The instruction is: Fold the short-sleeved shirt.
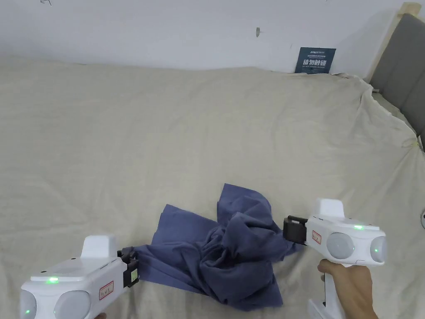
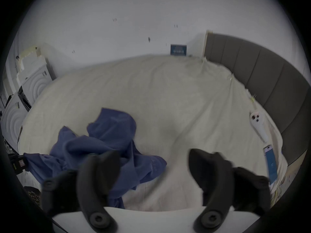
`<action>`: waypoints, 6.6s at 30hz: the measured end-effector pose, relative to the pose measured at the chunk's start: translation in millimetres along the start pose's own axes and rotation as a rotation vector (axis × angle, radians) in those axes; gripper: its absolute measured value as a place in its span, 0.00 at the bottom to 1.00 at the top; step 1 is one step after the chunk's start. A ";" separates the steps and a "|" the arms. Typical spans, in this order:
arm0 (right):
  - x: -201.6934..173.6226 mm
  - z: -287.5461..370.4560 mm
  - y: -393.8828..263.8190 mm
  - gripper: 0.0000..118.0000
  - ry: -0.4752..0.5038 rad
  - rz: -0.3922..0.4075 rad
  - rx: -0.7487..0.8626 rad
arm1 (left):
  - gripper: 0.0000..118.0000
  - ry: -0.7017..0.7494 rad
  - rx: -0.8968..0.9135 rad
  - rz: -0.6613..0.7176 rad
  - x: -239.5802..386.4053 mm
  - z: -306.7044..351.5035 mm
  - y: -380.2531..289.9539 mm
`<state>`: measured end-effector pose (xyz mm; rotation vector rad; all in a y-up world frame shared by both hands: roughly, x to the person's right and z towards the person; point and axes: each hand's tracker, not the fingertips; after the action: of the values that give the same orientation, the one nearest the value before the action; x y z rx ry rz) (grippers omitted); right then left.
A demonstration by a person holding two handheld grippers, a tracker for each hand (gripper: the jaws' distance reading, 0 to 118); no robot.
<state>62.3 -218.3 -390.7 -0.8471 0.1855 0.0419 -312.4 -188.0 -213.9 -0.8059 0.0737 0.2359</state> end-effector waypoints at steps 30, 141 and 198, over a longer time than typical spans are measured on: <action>-26.9 153.4 76.7 0.05 0.134 0.056 0.227 | 0.02 -0.069 0.159 0.128 -43.9 14.7 94.8; 0.6 205.0 -9.0 0.78 -0.018 -0.036 0.440 | 0.87 0.155 0.327 0.091 -47.2 94.6 66.7; 38.6 8.1 59.4 0.00 -0.085 -0.082 0.141 | 0.03 0.063 -0.086 -0.124 -36.0 -252.7 229.7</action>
<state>94.9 -174.4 -436.3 -0.7096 0.0725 -0.0114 -395.6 -223.6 -545.2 -0.9007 0.0727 0.0976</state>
